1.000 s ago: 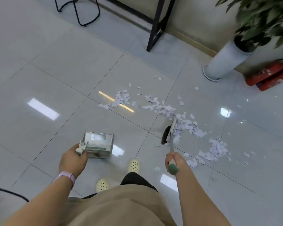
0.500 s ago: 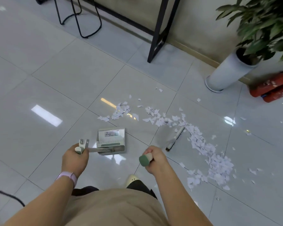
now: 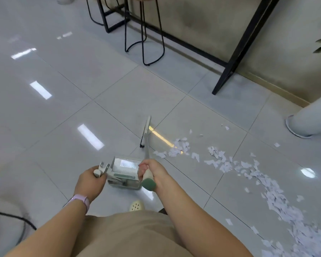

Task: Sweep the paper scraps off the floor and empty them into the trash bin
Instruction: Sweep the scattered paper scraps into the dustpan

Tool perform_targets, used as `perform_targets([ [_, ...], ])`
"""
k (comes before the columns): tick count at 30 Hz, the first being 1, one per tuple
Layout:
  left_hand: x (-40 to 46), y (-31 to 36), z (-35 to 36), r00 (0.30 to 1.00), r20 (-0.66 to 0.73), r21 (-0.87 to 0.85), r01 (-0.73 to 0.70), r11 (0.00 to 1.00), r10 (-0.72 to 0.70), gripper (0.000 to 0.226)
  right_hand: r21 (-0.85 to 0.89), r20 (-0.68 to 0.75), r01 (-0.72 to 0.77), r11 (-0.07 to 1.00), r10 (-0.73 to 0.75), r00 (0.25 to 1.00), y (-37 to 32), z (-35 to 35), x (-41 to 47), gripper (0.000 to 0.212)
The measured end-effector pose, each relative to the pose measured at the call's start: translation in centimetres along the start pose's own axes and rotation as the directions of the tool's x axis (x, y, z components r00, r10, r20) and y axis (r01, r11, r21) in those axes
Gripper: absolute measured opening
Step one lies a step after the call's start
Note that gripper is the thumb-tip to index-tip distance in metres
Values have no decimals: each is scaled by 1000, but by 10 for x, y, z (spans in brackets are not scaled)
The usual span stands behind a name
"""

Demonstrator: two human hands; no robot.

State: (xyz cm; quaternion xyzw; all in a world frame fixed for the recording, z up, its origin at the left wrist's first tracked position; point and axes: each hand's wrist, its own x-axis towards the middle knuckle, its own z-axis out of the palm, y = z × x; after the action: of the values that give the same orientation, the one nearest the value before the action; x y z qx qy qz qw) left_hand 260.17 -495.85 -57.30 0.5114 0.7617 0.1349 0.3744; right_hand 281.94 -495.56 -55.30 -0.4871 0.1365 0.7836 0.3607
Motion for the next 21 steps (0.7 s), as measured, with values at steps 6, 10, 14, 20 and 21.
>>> perform_targets([
  [6, 29, -22, -41, 998, -49, -41, 32, 999, -34, 23, 202, 33, -10, 979, 4, 999, -20, 41, 56, 33],
  [10, 56, -15, -44, 1000, -28, 2, -4, 1000, 4, 32, 256, -58, 6, 967, 9, 998, -45, 7, 69, 22],
  [14, 82, 15, -14, 999, 39, 47, -13, 999, 11, 17, 376, -175, 80, 923, -14, 984, -79, -60, 51, 21],
  [20, 100, 89, 57, 977, 176, 107, -136, 985, 116, 26, 483, -277, 155, 862, -17, 961, -120, -164, -1, 13],
  [21, 102, 104, 70, 974, 190, 103, -144, 984, 123, 26, 494, -297, 172, 852, -20, 955, -127, -181, -12, 13],
])
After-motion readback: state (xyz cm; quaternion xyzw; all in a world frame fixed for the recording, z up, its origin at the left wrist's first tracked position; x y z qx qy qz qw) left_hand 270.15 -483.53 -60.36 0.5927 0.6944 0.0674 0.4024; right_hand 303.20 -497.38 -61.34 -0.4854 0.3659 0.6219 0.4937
